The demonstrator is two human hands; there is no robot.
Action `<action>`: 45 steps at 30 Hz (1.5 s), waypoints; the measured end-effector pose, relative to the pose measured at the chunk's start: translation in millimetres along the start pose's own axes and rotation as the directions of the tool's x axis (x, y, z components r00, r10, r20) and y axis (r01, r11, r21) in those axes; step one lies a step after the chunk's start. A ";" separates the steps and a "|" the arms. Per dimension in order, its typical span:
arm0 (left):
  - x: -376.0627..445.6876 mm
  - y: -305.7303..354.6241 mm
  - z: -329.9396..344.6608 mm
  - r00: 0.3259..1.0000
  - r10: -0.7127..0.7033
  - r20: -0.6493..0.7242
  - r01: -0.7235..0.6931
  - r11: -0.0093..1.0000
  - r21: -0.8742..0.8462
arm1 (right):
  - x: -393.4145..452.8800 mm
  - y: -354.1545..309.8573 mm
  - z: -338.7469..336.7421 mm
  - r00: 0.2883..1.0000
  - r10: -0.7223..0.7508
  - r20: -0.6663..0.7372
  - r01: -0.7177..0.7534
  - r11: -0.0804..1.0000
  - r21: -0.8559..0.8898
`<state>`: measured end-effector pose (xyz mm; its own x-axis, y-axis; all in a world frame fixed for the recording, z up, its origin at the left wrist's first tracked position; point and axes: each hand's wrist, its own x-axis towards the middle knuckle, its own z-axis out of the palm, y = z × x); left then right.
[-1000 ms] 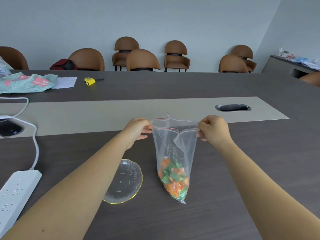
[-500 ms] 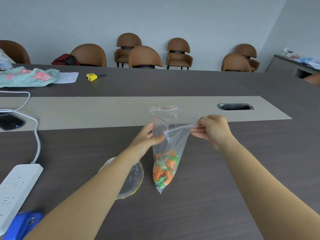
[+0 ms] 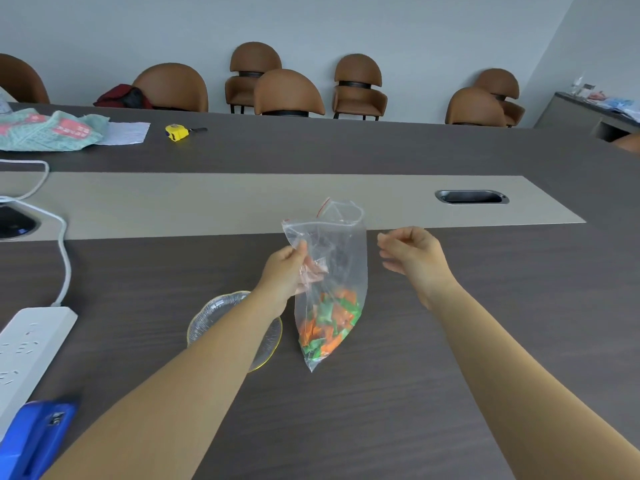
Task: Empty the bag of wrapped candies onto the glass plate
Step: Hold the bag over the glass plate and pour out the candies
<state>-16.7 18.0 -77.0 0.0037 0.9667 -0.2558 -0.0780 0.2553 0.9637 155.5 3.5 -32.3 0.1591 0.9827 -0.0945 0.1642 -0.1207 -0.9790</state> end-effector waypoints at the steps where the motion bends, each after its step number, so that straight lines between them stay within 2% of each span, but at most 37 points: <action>1: 1.5 -0.8 -2.6 1.000 -0.010 -0.012 0.010 1.000 -0.030 | 2.0 9.7 1.5 1.000 0.026 -0.009 -0.026 0.995 -0.092; 4: 5.8 -1.6 -8.6 0.999 -0.041 0.003 0.041 0.999 -0.006 | 6.0 35.2 11.2 0.988 0.124 0.091 -0.098 0.964 -0.246; 8: 8.7 -0.2 -15.7 0.990 -0.129 0.051 0.131 0.991 -0.035 | 9.1 52.0 26.2 0.951 0.123 0.283 -0.070 0.979 -0.190; 12: 6.5 -5.0 -28.5 0.986 -0.139 0.091 0.150 0.982 -0.118 | 8.7 51.3 36.3 0.971 0.042 0.235 -0.004 0.987 -0.161; 14: 1.1 -18.1 -38.0 0.987 -0.122 0.102 0.123 0.992 -0.006 | 9.5 51.7 41.2 0.977 0.014 0.214 0.020 0.988 -0.156; 17: -15.1 -45.8 -46.9 0.978 -0.160 0.130 0.120 0.955 0.270 | 9.5 52.9 49.4 0.978 -0.006 0.207 0.040 0.986 -0.160; 19: -22.3 -59.1 -52.3 0.968 -0.226 0.111 0.184 0.935 0.304 | 6.5 52.3 55.6 0.971 -0.026 0.238 0.065 0.986 -0.156; 22: -29.9 -65.4 -60.9 0.958 -0.285 0.015 0.273 0.929 0.252 | 0.0 53.6 66.8 0.956 -0.039 0.291 0.089 0.983 -0.162; 25: -41.9 -67.5 -70.2 0.957 -0.290 0.001 0.282 0.930 0.236 | -4.8 56.4 79.8 0.954 -0.028 0.297 0.094 0.973 -0.211; 30: -61.4 -85.6 -95.9 0.917 -0.390 -0.086 0.399 0.898 0.186 | -20.9 71.6 104.7 0.937 0.074 0.343 0.009 0.972 -0.234; 32: -66.5 -95.6 -105.7 0.908 -0.403 -0.116 0.417 0.895 0.158 | -30.3 77.9 108.8 0.903 0.158 0.401 -0.085 0.978 -0.192; 34: -69.6 -103.1 -112.6 0.897 -0.412 -0.160 0.430 0.898 0.096 | -40.0 84.0 107.5 0.873 0.212 0.439 -0.124 0.968 -0.220; 37: -65.5 -110.1 -116.6 0.872 -0.437 -0.222 0.451 0.892 0.016 | -50.7 102.1 101.2 0.825 0.288 0.486 -0.130 0.934 -0.332; 40: -66.6 -114.9 -118.8 0.872 -0.433 -0.229 0.439 0.898 -0.028 | -63.1 118.5 97.4 0.724 0.401 0.561 -0.127 0.877 -0.463; 42: -74.5 -116.2 -119.2 0.882 -0.422 -0.211 0.427 0.904 -0.022 | -67.2 128.7 97.5 0.731 0.387 0.562 -0.110 0.880 -0.462; 45: -87.8 -124.8 -124.3 0.885 -0.417 -0.208 0.432 0.901 0.033 | -69.2 136.8 100.4 0.812 0.338 0.475 -0.103 0.885 -0.453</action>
<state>-131.2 -100.8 -184.2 -0.1717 0.7457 -0.6438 -0.0361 0.6483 0.7606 69.3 -66.9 -177.8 -0.2781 0.8242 -0.4933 0.5702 -0.2716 -0.7753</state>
